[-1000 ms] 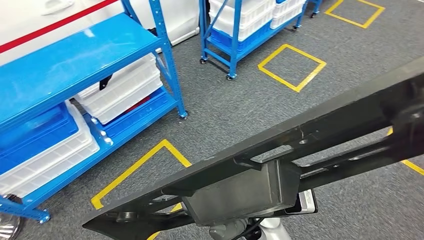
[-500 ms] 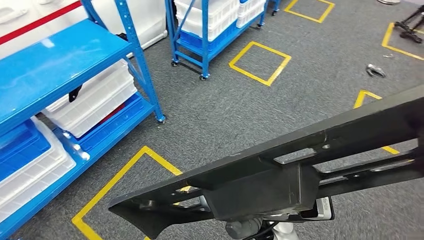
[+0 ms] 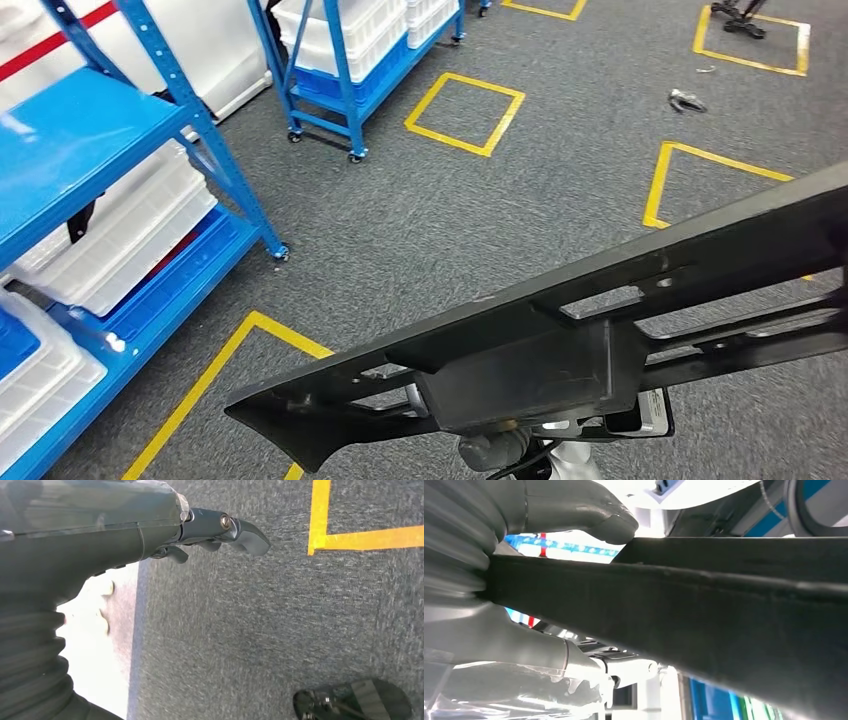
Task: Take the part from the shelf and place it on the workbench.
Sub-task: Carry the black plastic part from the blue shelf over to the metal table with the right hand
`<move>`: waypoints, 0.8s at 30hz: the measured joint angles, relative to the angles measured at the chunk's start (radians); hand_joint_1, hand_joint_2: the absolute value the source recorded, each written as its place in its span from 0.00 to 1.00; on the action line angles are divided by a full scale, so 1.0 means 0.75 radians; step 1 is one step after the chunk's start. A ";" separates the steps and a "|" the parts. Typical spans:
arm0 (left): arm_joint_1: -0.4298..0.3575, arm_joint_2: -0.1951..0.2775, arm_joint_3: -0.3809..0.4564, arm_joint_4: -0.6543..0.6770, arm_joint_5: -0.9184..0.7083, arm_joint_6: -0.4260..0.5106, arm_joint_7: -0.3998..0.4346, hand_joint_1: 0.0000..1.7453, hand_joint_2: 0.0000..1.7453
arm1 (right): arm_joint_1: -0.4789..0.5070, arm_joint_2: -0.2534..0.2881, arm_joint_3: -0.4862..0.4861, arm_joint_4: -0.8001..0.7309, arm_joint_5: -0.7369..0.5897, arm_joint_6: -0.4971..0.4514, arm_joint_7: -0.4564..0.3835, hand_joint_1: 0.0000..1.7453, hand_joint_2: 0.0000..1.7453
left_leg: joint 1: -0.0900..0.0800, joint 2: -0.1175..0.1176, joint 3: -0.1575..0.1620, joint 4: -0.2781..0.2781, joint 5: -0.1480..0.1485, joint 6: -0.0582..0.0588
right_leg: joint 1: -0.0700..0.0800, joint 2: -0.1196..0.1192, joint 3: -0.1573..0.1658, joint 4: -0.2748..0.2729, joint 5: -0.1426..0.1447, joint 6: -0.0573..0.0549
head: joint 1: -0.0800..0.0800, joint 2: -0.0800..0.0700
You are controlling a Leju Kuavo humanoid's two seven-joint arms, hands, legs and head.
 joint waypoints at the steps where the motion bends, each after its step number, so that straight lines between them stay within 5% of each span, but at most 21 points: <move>1: 0.003 0.001 0.001 0.000 -0.002 -0.009 0.001 0.00 1.00 | 0.001 0.000 0.001 0.000 0.002 -0.005 0.000 1.00 1.00 | 0.000 -0.009 -0.040 0.083 -0.028 -0.001 | 0.002 0.015 -0.001 0.001 0.000 -0.002 | 0.000 0.000; 3: 0.008 0.003 0.003 0.000 -0.007 -0.023 0.005 0.00 1.00 | 0.005 0.000 0.001 0.000 0.007 -0.018 0.000 1.00 1.00 | 0.000 -0.015 -0.077 0.153 -0.030 0.001 | 0.004 0.043 0.000 0.003 0.001 -0.003 | 0.000 0.000; 4: 0.009 0.005 0.003 0.000 -0.011 -0.027 0.007 0.00 1.00 | 0.006 0.000 0.002 0.000 0.010 -0.025 0.000 1.00 1.00 | 0.000 -0.016 -0.065 0.120 0.001 0.003 | 0.004 0.057 0.000 0.004 0.001 -0.003 | 0.000 0.000; 7: 0.008 0.014 0.003 0.000 -0.015 -0.038 0.010 0.00 1.00 | 0.005 -0.001 0.003 0.000 0.016 -0.038 0.000 1.00 1.00 | 0.002 -0.064 0.040 -0.130 0.132 0.013 | 0.004 0.097 0.001 0.012 0.000 0.002 | 0.000 0.000; 9: 0.004 0.021 0.005 0.000 -0.014 -0.052 0.017 0.00 1.00 | 0.004 -0.001 0.007 -0.001 0.017 -0.044 0.000 1.00 1.00 | 0.001 -0.102 0.084 -0.231 0.161 0.021 | 0.004 0.120 -0.007 0.016 0.004 0.015 | 0.001 0.000; 11: -0.004 0.025 0.007 0.000 -0.011 -0.073 0.023 0.00 1.00 | 0.005 -0.004 0.010 -0.001 0.018 -0.054 0.000 1.00 1.00 | -0.001 -0.094 0.088 -0.243 0.162 0.033 | 0.002 0.141 -0.016 0.014 0.012 0.033 | 0.001 0.000; 13: -0.010 0.028 0.009 0.000 -0.008 -0.092 0.030 0.00 1.00 | 0.006 -0.008 0.011 -0.004 0.017 -0.063 0.000 1.00 1.00 | 0.001 -0.068 0.090 -0.254 0.173 0.051 | 0.004 0.113 -0.029 0.036 -0.005 0.046 | 0.003 0.000; 16: -0.005 0.031 0.012 0.000 -0.004 -0.105 0.039 0.00 1.00 | 0.008 -0.015 0.016 -0.008 0.017 -0.072 0.000 1.00 1.00 | -0.001 -0.025 0.089 -0.262 0.180 0.070 | 0.004 0.029 -0.117 0.227 -0.117 0.058 | 0.008 0.000; 17: -0.002 0.033 0.012 0.000 -0.003 -0.107 0.040 0.00 1.00 | 0.010 -0.017 0.018 -0.008 0.017 -0.074 0.000 1.00 1.00 | -0.004 -0.009 0.088 -0.262 0.180 0.072 | 0.000 0.022 -0.154 0.307 -0.149 0.062 | 0.008 0.000; 19: 0.000 0.036 0.013 0.000 0.000 -0.109 0.042 0.00 1.00 | 0.014 -0.024 0.021 -0.008 0.016 -0.080 0.000 1.00 1.00 | -0.006 0.020 0.088 -0.261 0.178 0.072 | -0.004 0.015 -0.180 0.368 -0.152 0.066 | 0.008 0.000; 22: 0.000 0.038 0.024 0.000 0.016 -0.120 0.043 0.00 1.00 | 0.014 -0.029 0.023 -0.009 0.013 -0.088 0.000 1.00 1.00 | -0.010 0.055 0.096 -0.260 0.170 0.065 | 0.002 -0.039 -0.049 0.136 -0.044 0.054 | 0.008 0.000; 24: 0.000 0.038 0.036 0.000 0.030 -0.132 0.043 0.00 1.00 | 0.011 -0.031 0.024 -0.009 0.010 -0.089 0.000 1.00 1.00 | -0.016 0.074 0.101 -0.258 0.163 0.055 | 0.015 -0.077 0.013 0.017 -0.016 0.039 | 0.008 0.000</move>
